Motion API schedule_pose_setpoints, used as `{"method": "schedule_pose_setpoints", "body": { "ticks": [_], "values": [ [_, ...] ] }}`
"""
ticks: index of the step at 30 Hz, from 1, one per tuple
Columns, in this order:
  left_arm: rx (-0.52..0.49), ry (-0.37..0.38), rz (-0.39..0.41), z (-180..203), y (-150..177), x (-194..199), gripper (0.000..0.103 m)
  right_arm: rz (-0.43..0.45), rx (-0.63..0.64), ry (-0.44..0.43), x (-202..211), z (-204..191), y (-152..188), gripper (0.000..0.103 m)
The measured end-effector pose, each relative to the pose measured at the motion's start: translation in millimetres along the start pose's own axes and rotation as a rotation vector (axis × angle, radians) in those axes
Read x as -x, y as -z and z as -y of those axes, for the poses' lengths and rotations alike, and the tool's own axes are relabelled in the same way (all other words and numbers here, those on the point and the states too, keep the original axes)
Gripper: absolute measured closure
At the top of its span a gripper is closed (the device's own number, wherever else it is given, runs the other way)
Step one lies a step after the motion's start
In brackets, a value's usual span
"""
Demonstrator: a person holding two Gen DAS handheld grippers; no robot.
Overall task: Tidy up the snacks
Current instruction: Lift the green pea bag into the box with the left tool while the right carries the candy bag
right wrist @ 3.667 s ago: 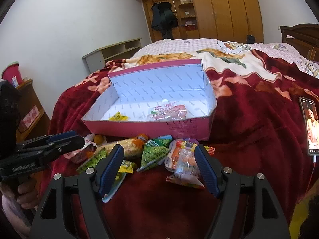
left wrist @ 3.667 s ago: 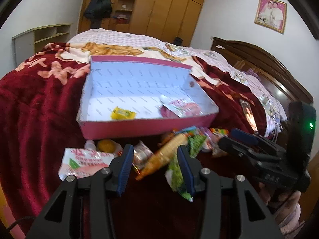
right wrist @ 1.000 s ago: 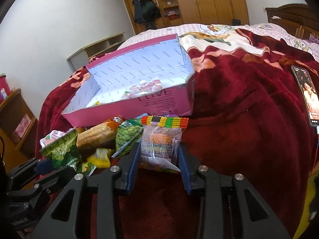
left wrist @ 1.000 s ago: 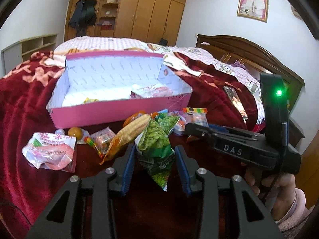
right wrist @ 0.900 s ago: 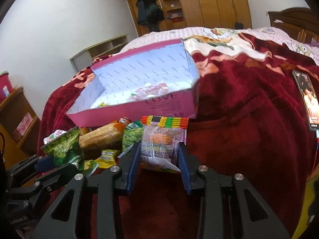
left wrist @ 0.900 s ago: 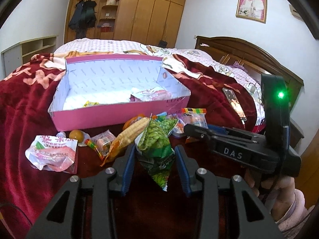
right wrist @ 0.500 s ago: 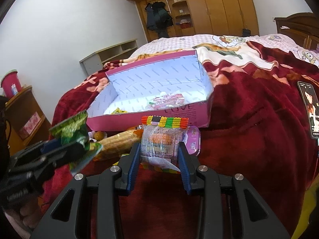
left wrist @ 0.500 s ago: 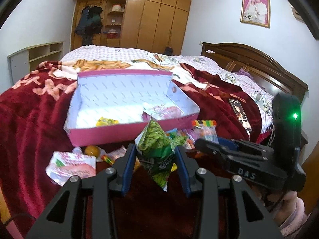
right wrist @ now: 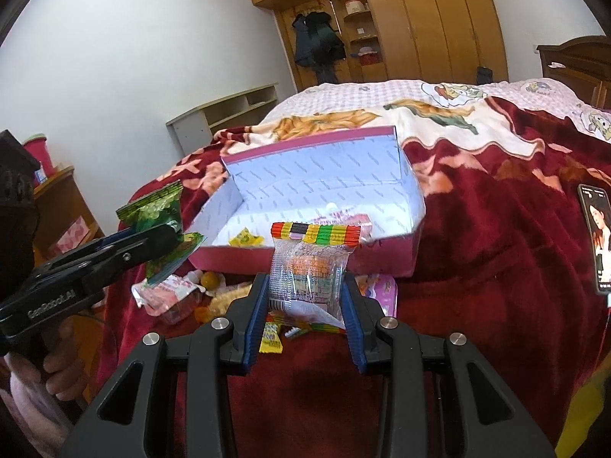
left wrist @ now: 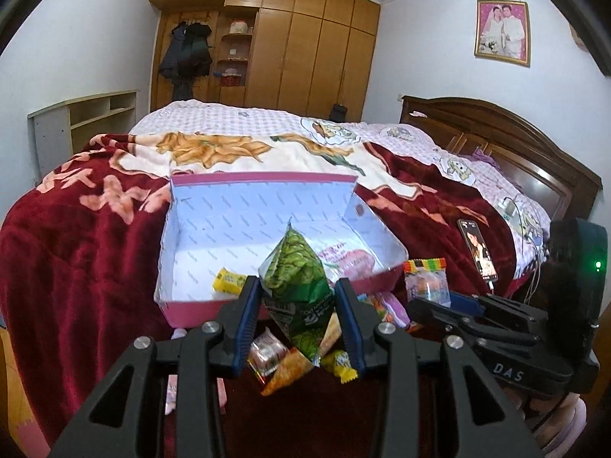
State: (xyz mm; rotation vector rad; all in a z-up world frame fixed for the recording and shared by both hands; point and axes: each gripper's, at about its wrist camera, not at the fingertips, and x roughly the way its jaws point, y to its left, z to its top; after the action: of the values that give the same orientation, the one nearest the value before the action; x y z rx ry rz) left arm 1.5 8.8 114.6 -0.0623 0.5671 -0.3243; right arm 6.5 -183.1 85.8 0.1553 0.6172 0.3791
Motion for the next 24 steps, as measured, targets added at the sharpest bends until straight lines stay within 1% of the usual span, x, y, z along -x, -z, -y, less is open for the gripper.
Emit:
{"method": "schedule_pose_setpoints", "body": {
  "ticks": [13,24],
  "values": [
    [0.027,-0.036,0.036,-17.1,-20.2,-9.9,0.061,0.017,0.024,0.005,-2.4,-2.4,-21.5,0.065],
    [0.042,-0.057,0.039,-25.7,-27.7,-25.4,0.061,0.032,0.041,0.008,-9.2,-5.8,-34.9,0.065]
  ]
}}
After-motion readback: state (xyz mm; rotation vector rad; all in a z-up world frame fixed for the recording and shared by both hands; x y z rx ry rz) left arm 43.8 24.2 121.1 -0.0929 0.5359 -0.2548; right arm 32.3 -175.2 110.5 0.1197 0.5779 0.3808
